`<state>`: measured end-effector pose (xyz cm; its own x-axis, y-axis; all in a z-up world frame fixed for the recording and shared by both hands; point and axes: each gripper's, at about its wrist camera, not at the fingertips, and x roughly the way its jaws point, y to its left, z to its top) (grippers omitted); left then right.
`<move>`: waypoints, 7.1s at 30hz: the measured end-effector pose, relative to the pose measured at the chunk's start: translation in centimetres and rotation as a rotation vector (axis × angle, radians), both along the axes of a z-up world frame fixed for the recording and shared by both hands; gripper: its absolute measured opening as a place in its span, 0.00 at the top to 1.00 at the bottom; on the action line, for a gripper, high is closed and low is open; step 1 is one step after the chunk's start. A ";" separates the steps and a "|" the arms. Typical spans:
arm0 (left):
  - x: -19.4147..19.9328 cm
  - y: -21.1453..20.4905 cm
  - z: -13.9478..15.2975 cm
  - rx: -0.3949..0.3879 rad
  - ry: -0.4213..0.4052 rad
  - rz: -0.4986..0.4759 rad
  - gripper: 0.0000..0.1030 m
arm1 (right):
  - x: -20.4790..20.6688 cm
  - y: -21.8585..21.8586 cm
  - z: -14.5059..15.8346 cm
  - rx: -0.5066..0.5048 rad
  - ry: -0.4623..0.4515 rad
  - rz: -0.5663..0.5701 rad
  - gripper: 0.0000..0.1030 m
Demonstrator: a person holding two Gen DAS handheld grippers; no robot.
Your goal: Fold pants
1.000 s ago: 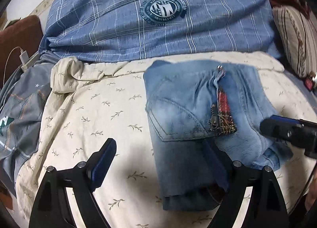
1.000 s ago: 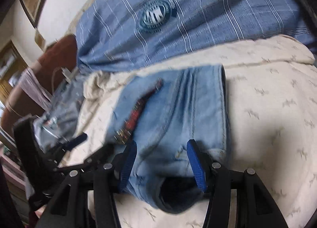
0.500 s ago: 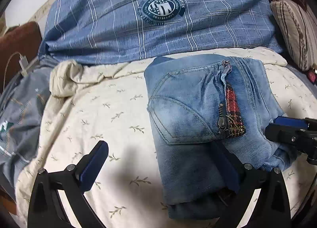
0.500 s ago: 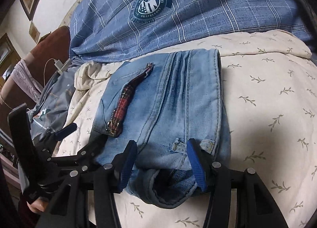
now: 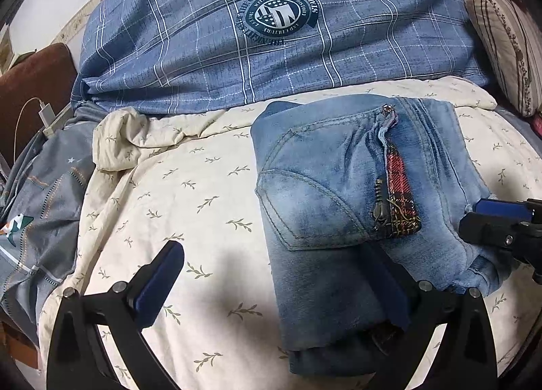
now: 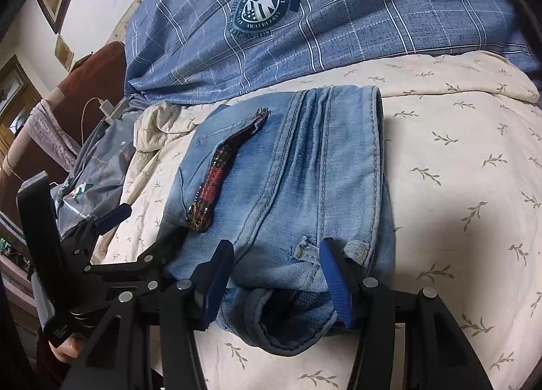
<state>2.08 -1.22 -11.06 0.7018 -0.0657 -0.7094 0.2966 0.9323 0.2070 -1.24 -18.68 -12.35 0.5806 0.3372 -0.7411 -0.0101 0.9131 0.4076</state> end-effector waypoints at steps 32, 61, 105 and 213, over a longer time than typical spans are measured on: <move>0.2 1.1 2.6 -0.080 -0.068 0.075 0.00 | -2.1 -4.2 2.9 0.167 -0.124 -0.121 0.39; 1.1 1.8 2.1 -0.084 -0.036 0.094 0.00 | -1.7 -4.2 2.4 0.151 -0.093 -0.166 0.37; 1.4 2.0 1.5 -0.094 0.020 0.073 0.00 | -1.8 -4.9 1.5 0.164 -0.042 -0.178 0.37; 2.8 1.7 1.1 -0.111 0.056 -0.143 0.00 | 1.3 -7.4 -1.2 0.269 0.081 -0.164 0.35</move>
